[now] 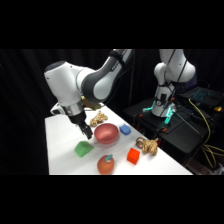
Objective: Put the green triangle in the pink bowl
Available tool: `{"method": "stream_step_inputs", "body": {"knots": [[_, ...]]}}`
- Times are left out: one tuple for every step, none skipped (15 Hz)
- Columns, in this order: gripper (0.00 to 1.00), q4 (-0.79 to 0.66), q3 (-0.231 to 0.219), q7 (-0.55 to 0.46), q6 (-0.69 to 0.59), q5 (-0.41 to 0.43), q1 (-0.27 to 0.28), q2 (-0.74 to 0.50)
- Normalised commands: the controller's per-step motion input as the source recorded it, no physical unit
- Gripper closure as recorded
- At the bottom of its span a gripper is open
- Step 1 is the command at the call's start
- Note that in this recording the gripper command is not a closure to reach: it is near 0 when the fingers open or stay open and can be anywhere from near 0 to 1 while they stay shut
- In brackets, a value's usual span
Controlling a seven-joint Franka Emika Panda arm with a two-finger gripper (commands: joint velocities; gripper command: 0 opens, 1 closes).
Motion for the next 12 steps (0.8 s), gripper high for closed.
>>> {"method": "stream_step_inputs", "body": {"knots": [[0.00,0.59,-0.004,-0.21,-0.25,-0.097,-0.045,0.39],[0.00,0.56,-0.005,-0.21,-0.25,-0.093,-0.050,0.37],[0.00,0.53,-0.006,-0.22,-0.24,-0.085,-0.063,0.36],[0.00,0.49,-0.005,-0.21,-0.24,-0.077,-0.067,0.34],[0.00,0.45,0.001,-0.21,-0.22,-0.067,-0.071,0.31],[0.00,0.41,0.005,-0.21,-0.21,-0.060,-0.067,0.29],[0.00,0.38,0.007,-0.20,-0.20,-0.059,-0.057,0.26],[0.00,0.36,0.012,-0.20,-0.20,-0.055,-0.049,0.25],[0.00,0.34,0.018,-0.19,-0.19,-0.051,-0.040,0.23],[0.00,0.34,0.023,-0.19,-0.20,-0.046,-0.032,0.23],[0.00,0.37,0.033,-0.18,-0.21,-0.036,-0.024,0.24],[0.00,0.36,0.041,-0.17,-0.21,-0.029,-0.019,0.23]]}}
